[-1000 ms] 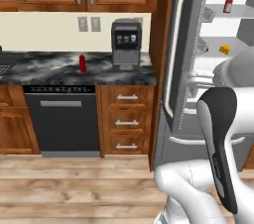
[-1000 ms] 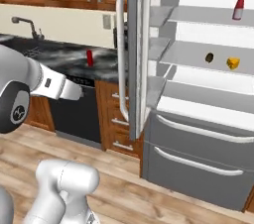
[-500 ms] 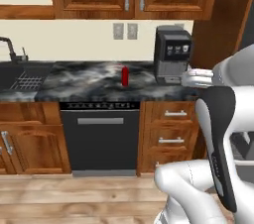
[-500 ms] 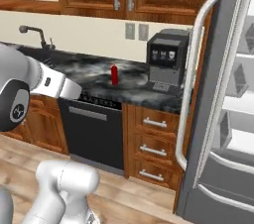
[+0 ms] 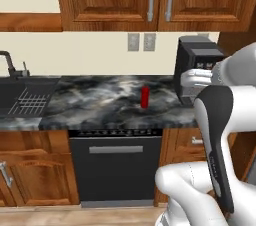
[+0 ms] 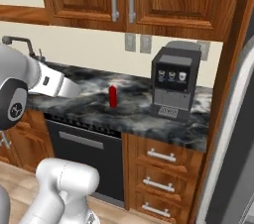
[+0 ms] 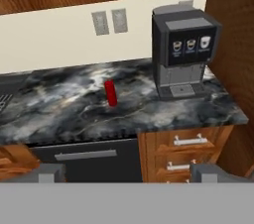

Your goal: Place the ketchup and ketchup from the counter to the top shelf of the fridge. If the existing items in the fridge are on the top shelf, move them to other shelves.

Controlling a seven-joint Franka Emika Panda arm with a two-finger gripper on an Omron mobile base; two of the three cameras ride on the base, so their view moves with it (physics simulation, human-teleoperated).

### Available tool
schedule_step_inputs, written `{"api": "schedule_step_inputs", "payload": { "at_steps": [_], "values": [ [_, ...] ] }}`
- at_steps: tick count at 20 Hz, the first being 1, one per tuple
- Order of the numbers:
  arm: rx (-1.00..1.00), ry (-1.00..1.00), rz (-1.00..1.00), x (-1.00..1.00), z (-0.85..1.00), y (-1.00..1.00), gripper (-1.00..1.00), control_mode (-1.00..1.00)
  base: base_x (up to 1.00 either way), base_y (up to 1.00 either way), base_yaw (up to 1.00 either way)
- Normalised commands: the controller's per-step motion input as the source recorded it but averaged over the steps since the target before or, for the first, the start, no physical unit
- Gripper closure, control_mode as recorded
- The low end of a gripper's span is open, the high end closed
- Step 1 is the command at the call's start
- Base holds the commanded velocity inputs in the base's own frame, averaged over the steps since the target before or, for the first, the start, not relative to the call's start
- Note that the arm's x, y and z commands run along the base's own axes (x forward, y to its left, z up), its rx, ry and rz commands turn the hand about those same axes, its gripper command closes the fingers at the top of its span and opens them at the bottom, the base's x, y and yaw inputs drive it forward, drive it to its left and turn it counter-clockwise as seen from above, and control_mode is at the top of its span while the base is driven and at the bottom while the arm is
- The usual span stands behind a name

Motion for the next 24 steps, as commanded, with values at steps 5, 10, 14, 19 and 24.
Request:
{"api": "schedule_step_inputs", "payload": {
  "at_steps": [5,10,14,19,24],
  "values": [
    [0.0,0.0,0.0,0.0,0.0,0.0,-1.0,1.0,0.58,0.0,0.0],
    [0.0,0.0,0.0,0.0,0.0,0.0,-1.0,1.0,0.15,0.31,-0.03],
    [0.0,0.0,0.0,0.0,0.0,0.0,-1.0,1.0,0.07,0.79,-0.08],
    [0.0,0.0,0.0,0.0,0.0,0.0,-1.0,1.0,0.34,0.35,-0.06],
    [0.0,0.13,0.0,0.1,-0.68,-0.13,-1.0,-1.0,0.06,0.0,0.0]
  ]
}}
